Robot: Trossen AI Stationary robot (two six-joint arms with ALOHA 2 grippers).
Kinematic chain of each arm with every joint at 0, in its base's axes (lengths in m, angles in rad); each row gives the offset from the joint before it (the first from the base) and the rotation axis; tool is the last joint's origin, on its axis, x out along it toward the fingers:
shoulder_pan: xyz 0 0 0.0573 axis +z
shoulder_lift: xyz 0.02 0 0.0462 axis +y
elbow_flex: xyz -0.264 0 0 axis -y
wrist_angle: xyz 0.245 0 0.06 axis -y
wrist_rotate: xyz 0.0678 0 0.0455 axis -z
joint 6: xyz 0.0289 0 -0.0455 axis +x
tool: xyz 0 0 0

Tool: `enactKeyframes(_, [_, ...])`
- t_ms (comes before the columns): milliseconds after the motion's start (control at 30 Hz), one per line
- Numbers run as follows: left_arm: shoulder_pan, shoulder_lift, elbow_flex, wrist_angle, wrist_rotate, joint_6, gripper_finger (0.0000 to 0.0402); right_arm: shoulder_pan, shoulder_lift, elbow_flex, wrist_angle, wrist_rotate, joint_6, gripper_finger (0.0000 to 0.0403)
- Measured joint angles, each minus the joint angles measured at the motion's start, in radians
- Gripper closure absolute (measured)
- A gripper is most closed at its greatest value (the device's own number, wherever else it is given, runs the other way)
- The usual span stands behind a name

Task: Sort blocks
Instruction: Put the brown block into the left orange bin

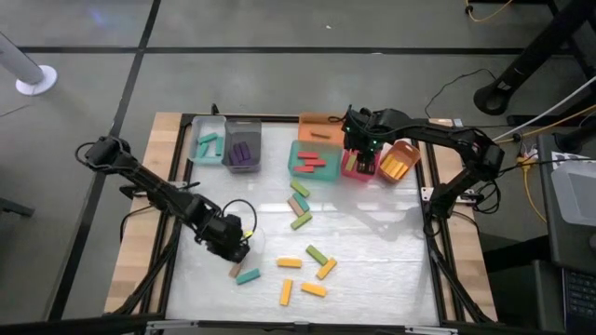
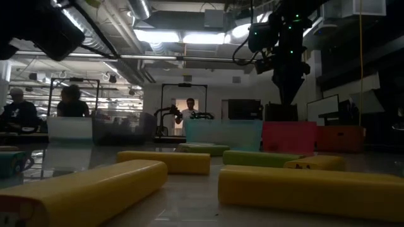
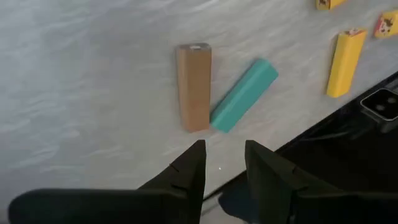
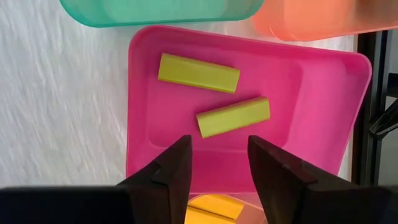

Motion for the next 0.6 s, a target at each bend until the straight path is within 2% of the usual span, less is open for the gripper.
enactKeyframes(100, [-0.025,0.003,0.000,0.000,-0.034,-0.008,0.0301,0.000,0.000,0.000,0.000,0.000,0.000,0.0244])
enactKeyframes(600, [-0.020,0.018,-0.074,0.003,-0.031,-0.033,0.0301,0.000,0.000,0.000,0.007,0.000,0.000,0.0244])
